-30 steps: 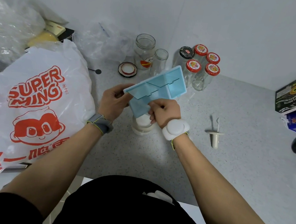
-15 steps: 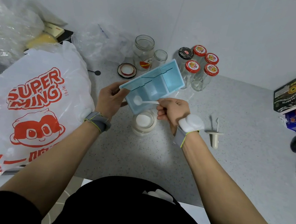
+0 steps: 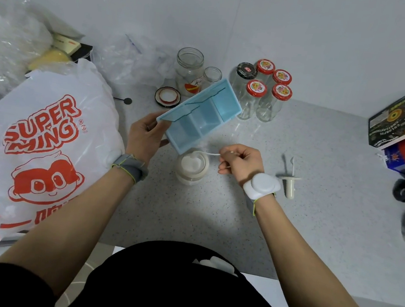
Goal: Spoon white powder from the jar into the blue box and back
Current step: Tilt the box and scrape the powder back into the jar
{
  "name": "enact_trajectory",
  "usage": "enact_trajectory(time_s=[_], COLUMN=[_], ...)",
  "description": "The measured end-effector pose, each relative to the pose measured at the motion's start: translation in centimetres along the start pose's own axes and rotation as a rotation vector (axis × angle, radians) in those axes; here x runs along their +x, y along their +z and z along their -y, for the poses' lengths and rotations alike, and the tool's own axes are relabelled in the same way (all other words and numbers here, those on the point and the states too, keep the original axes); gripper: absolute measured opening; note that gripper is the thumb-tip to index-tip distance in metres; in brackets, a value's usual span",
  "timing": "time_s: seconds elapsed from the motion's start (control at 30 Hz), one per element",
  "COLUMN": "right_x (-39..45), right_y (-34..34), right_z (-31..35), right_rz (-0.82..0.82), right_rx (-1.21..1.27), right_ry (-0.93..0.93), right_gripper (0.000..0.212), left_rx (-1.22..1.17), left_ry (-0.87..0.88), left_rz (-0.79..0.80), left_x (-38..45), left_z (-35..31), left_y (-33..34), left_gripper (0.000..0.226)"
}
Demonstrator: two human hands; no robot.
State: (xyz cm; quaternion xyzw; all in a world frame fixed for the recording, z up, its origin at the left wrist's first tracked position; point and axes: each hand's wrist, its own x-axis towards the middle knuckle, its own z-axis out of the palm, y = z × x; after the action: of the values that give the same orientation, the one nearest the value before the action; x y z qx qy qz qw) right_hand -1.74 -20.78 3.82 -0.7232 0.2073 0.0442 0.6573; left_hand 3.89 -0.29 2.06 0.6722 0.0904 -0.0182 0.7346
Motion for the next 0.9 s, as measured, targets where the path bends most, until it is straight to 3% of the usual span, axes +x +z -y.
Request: enact_trajectory(time_s=[0.33,0.43,0.6,0.77,0.9], right_x=[-0.4,0.3,1.6,1.4,1.3], right_y=[0.3,1.2,2.8,3.5,3.6], right_z=[1.8,2.5,2.4,1.8,2.4], right_rz=[-0.024,-0.023,0.081,0.141,0.096], right_rx=[0.113,-0.126,-0.706,-0.745,-0.586], right_ry=[-0.198,-0.301,-0.691,-0.696,-0.375], right_gripper=[0.012,0.012,0.021,0.018,0.014], left_rx=[0.008,0.022,0.066,0.054,0.088], left_ry=[0.001,0.019,0.042,0.052,0.048], left_rz=[0.025,0.049,0.070,0.072,0.122], left_x=[-0.5,-0.5,-0.2,-0.3,-0.6], left_z=[0.1,-0.1,-0.3,-0.4,0.0], left_y=[0.5,0.7,0.6,0.6,0.7], left_gripper=[0.017,0.017,0.015,0.017,0.017])
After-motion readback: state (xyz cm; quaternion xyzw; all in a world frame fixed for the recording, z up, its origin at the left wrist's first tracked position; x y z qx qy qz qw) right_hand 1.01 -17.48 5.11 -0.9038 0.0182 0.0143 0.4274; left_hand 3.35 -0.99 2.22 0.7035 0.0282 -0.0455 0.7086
